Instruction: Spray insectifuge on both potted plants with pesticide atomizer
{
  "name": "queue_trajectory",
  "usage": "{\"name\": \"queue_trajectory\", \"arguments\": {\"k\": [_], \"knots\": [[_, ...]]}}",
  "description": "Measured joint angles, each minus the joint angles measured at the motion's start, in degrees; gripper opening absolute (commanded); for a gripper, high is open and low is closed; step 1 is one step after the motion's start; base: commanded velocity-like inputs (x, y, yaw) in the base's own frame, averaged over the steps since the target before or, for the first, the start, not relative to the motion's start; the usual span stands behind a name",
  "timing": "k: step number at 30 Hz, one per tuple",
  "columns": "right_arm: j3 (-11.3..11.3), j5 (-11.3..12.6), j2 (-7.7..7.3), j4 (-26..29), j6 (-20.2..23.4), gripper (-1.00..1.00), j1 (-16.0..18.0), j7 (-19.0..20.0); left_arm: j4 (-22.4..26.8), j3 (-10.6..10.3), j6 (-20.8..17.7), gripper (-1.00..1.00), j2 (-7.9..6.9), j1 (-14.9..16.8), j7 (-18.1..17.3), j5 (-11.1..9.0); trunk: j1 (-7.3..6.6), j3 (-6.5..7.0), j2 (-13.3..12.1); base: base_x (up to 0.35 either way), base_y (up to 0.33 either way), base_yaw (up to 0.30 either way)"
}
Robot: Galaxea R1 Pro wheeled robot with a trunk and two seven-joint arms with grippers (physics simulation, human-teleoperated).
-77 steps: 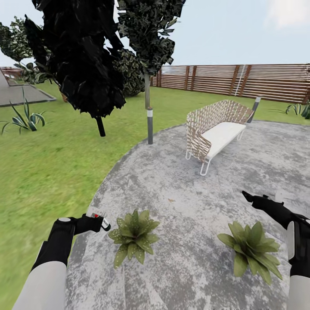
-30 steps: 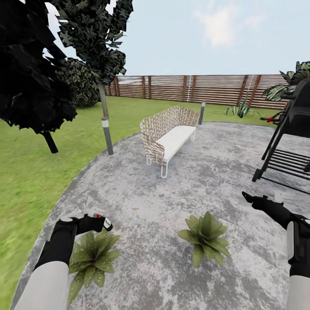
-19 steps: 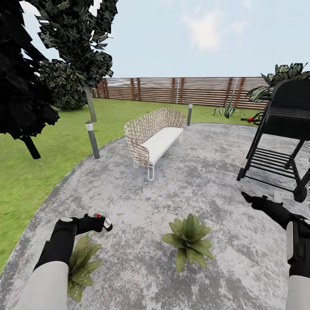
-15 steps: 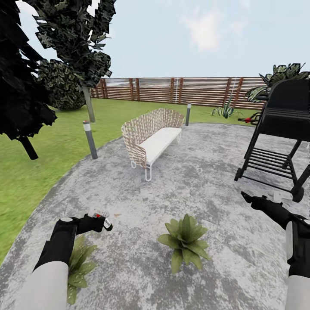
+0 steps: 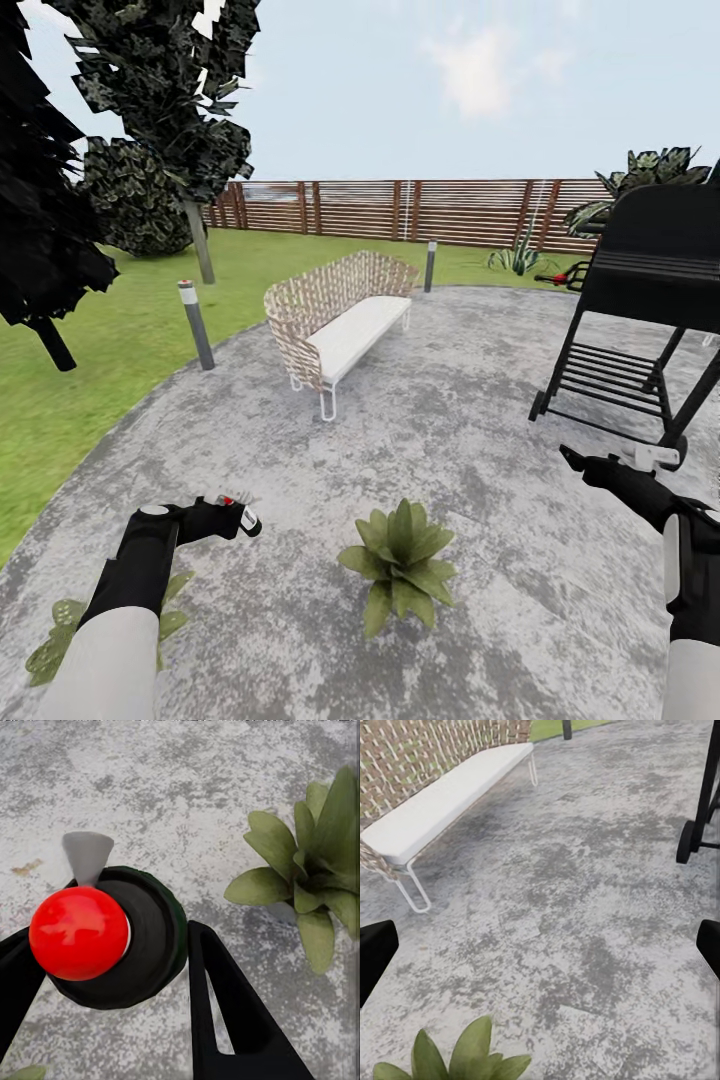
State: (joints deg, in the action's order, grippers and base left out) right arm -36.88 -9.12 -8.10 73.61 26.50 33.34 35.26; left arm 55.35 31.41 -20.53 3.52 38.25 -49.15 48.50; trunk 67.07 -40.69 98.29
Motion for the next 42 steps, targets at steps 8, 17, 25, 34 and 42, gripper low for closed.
{"name": "queue_trajectory", "arguments": {"k": [8,17,25,34,42], "knots": [[0.00,0.02,-0.01,0.00,0.00,1.00,0.00,-0.01,0.00,0.00,-0.01,-1.00,0.01,0.01,0.00,0.00,-0.01,0.31,0.00,0.186,-0.142,-0.113],[0.00,0.02,0.05,0.00,0.00,1.00,-0.01,0.00,0.00,0.00,-0.01,-1.00,0.01,0.01,0.00,0.00,-0.01,0.91,0.00,0.202,-0.149,-0.157],[0.00,0.01,0.09,-0.01,-0.01,1.00,0.00,0.00,0.01,0.00,-0.01,-1.00,0.00,0.00,0.00,0.00,-0.01,1.01,0.00,0.202,-0.150,-0.017],[0.00,-1.09,0.08,-0.02,-0.03,1.00,-0.01,0.00,0.02,0.01,-0.03,-1.00,0.01,0.00,-0.01,0.01,-0.01,1.01,0.00,0.202,-0.101,0.000],[0.00,-1.93,0.08,-0.02,-0.02,1.00,0.01,0.00,0.02,0.05,-0.03,-1.00,0.01,0.00,-0.02,0.01,-0.01,1.01,0.00,0.180,-0.004,0.000]]}}
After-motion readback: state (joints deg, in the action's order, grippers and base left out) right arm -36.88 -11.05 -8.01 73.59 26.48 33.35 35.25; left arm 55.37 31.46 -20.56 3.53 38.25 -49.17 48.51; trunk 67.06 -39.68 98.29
